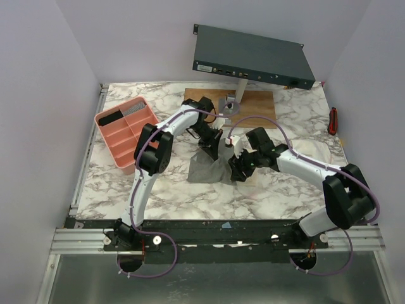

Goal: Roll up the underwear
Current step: Fold the underwear at the center of the board.

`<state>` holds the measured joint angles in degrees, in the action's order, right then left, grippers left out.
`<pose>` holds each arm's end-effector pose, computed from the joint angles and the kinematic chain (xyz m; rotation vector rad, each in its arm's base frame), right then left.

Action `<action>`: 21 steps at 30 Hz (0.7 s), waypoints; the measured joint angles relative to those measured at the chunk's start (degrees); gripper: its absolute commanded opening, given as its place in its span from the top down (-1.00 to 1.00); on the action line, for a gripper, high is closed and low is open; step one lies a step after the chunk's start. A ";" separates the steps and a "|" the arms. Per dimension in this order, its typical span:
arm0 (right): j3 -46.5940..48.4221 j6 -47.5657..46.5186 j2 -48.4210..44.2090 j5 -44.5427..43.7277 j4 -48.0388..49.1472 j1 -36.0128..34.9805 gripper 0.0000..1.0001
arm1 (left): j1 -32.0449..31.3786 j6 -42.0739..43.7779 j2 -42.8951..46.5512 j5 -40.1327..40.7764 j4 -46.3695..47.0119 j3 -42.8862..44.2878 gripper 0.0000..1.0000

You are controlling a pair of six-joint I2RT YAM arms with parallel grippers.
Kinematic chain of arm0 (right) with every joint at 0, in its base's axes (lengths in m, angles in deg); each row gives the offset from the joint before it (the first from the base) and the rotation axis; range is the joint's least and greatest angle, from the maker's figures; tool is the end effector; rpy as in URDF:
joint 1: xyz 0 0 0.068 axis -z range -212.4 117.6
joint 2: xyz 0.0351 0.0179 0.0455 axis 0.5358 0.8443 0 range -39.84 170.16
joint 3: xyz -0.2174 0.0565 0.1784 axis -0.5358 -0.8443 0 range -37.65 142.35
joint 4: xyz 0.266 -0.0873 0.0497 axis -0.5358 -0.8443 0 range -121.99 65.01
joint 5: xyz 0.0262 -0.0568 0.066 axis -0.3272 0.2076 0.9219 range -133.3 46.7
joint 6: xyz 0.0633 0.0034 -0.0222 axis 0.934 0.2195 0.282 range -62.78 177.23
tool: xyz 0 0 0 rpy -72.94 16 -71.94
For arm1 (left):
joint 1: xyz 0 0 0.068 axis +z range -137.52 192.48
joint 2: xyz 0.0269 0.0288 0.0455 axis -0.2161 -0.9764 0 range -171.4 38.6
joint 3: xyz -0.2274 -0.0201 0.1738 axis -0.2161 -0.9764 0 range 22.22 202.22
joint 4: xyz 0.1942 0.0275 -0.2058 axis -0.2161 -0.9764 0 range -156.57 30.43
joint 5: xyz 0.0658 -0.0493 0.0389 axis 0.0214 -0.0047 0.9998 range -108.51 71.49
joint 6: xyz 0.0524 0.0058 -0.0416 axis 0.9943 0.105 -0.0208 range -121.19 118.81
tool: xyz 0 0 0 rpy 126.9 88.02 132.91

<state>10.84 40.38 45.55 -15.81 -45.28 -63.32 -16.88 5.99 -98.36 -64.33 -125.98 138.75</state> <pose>0.2574 0.1831 0.1752 -1.1977 2.2525 0.7094 0.4196 -0.2801 0.1547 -0.9099 -2.6525 1.1780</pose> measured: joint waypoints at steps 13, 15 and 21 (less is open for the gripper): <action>0.00 4.24 1.44 0.22 1.44 0.00 -0.04 | 0.00 -0.70 0.00 0.02 0.50 -0.48 1.00; 0.00 4.70 2.05 0.22 1.70 0.00 -0.07 | 0.00 -0.83 0.00 0.02 0.50 -0.48 1.00; 0.00 5.84 4.22 0.20 2.47 0.00 -0.05 | -0.02 -0.83 0.00 0.00 0.50 -0.48 1.00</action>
<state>10.84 46.22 49.77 -15.61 -42.81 -63.32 -16.90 5.16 -98.36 -64.33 -125.48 138.27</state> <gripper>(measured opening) 0.533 0.006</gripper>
